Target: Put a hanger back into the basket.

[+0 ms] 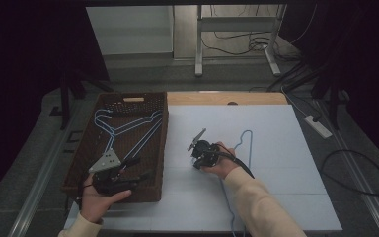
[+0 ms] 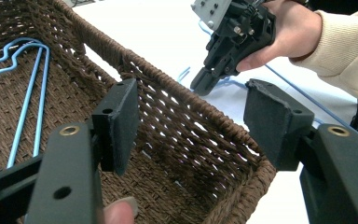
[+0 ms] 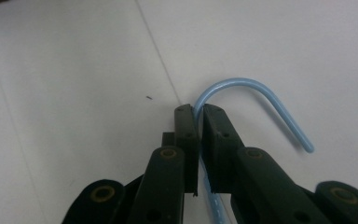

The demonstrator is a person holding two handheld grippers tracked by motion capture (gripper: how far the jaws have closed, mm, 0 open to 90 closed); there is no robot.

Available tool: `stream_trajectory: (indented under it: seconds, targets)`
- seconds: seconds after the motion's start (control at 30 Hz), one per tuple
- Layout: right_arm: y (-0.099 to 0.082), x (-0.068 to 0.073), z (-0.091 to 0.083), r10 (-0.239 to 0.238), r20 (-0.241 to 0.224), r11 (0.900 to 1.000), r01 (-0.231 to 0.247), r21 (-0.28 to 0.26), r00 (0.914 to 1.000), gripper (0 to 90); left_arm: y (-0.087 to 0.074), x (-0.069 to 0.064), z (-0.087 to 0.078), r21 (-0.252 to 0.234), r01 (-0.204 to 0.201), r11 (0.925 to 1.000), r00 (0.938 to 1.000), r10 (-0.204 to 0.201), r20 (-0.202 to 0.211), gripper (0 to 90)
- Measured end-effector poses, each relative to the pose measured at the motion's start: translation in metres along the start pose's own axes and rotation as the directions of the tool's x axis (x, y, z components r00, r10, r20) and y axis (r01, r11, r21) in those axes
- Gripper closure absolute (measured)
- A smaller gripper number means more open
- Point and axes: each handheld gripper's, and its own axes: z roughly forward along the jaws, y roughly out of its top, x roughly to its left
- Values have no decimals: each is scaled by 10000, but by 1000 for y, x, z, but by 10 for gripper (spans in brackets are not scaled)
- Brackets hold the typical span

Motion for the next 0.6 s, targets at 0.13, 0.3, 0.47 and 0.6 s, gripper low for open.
stream_trajectory:
  seconds: [0.13, 0.3, 0.47, 0.6]
  targets:
    - [-4, -2, -6, 383, 88, 9989, -381, -257, 9992, 857, 0, 0, 0, -15, -3, 10000, 10000, 3, -6, 365]
    - [-8, -5, -19, 847, 129, 9926, -833, -887, 9963, 857, 1, -1, -1, -27, -15, 10000, 10000, 15, 2, 365]
    - [-19, -10, -42, 1477, 54, 9706, -1439, -1928, 9890, 858, 1, -2, 1, 12, -19, 10000, 10000, 19, 20, 365]
    - [-24, -12, -52, 1691, -48, 9573, -1654, -2372, 9856, 859, 1, -3, 1, 15, -47, 10000, 10000, 47, 39, 365]
